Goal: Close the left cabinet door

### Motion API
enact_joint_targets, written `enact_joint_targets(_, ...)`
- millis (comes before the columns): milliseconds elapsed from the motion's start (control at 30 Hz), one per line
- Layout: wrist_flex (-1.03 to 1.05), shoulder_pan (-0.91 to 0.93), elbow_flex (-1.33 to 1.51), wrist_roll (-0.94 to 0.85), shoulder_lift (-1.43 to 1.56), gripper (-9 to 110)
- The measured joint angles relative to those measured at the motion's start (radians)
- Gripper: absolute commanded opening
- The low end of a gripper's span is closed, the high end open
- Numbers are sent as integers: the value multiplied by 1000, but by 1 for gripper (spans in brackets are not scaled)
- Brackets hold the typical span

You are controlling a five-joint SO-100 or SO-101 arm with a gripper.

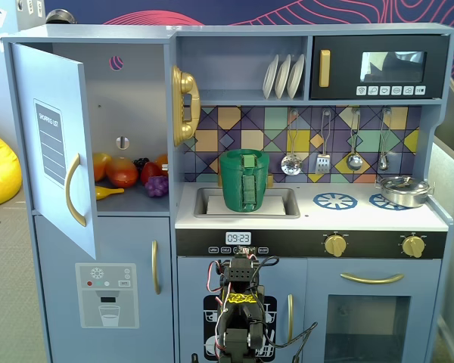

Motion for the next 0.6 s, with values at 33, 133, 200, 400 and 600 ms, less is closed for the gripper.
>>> enact_joint_targets(33, 0, 0, 0, 0, 0, 0)
enact_joint_targets(133, 0, -2, 0, 12, 0, 0)
enact_joint_targets(200, 0, -2, 0, 15, 0, 0)
enact_joint_targets(400, 0, -8, 0, 18, 0, 0)
enact_joint_targets(600, 2, -207, -28, -58, -3, 0)
